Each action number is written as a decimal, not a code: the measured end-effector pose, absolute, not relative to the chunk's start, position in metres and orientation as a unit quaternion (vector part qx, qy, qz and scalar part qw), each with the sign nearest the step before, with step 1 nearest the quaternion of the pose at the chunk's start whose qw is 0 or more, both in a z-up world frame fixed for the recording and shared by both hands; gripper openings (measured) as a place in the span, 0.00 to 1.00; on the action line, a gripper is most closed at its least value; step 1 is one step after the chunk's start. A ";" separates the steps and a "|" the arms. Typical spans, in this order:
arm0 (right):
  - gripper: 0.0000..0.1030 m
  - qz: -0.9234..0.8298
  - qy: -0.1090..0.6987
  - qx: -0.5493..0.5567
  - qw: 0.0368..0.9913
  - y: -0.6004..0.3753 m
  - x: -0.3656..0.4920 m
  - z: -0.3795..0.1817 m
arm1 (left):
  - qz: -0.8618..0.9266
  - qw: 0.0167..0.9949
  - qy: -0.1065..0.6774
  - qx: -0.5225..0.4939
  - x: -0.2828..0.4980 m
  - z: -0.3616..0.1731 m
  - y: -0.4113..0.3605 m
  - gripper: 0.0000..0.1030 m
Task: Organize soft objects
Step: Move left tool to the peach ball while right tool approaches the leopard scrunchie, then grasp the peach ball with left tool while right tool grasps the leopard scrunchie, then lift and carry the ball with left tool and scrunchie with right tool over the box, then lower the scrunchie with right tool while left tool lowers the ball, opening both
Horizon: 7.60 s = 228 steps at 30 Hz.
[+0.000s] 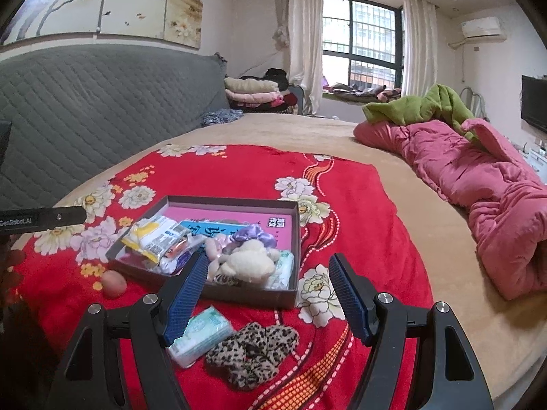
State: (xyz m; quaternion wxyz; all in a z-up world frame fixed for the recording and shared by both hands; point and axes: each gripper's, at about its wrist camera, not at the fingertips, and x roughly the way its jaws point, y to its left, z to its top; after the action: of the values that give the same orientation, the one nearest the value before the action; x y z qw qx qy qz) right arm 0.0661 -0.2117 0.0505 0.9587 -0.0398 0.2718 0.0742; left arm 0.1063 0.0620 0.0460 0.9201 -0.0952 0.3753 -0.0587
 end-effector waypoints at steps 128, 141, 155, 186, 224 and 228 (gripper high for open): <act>0.27 0.103 0.326 -0.023 0.940 -0.220 0.084 -0.024 | -0.058 0.902 0.419 -0.085 0.125 -0.031 0.054 0.39; 0.28 0.135 0.282 -0.041 0.949 -0.188 0.080 0.007 | -0.057 0.913 0.394 -0.085 0.130 -0.011 0.055 0.39; 0.28 0.143 0.261 -0.030 0.954 -0.172 0.110 0.019 | -0.033 0.911 0.402 -0.080 0.154 -0.024 0.066 0.39; 0.34 0.152 0.354 -0.053 0.921 -0.125 0.186 -0.043 | -0.044 0.899 0.429 -0.072 0.183 -0.052 0.062 0.39; 0.70 0.119 0.302 -0.063 0.944 -0.161 0.146 -0.005 | -0.040 0.905 0.417 -0.082 0.181 -0.042 0.068 0.53; 0.70 0.116 0.303 -0.055 0.944 -0.166 0.143 -0.002 | -0.039 0.907 0.412 -0.080 0.178 -0.037 0.068 0.57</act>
State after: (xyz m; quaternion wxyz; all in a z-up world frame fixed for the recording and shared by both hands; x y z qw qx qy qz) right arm 0.1431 -0.1658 -0.0019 0.9444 -0.0548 0.3029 0.1160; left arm 0.1783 0.0682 -0.0371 0.9070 -0.0798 0.4118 -0.0385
